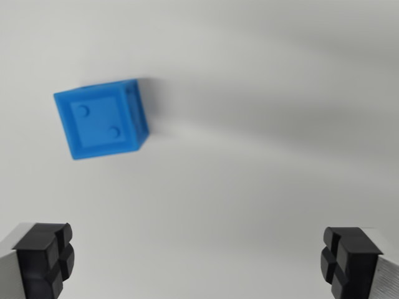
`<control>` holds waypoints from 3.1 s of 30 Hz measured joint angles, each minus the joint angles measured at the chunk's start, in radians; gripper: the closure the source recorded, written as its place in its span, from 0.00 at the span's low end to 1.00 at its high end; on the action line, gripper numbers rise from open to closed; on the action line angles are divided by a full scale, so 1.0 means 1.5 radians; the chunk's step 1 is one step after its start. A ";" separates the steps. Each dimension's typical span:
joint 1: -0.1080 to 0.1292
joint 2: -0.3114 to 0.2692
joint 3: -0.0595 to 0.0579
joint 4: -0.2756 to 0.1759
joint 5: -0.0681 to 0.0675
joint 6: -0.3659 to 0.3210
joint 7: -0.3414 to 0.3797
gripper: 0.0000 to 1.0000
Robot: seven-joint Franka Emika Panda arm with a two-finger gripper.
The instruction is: Stack cube
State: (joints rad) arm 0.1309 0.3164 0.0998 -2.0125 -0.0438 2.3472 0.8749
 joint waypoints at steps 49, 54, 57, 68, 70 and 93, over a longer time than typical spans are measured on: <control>0.102 0.249 -0.019 0.071 -0.022 0.159 0.011 0.00; 0.105 0.264 -0.022 0.077 -0.022 0.170 0.011 0.00; 0.106 0.271 -0.023 0.079 -0.022 0.174 0.011 0.00; 0.107 0.275 -0.024 0.082 -0.022 0.176 0.011 1.00; 0.107 0.275 -0.024 0.082 -0.022 0.176 0.011 1.00; 0.107 0.275 -0.024 0.082 -0.022 0.176 0.011 1.00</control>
State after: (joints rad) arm 0.2909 0.7296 0.0632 -1.8891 -0.0761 2.6118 0.8911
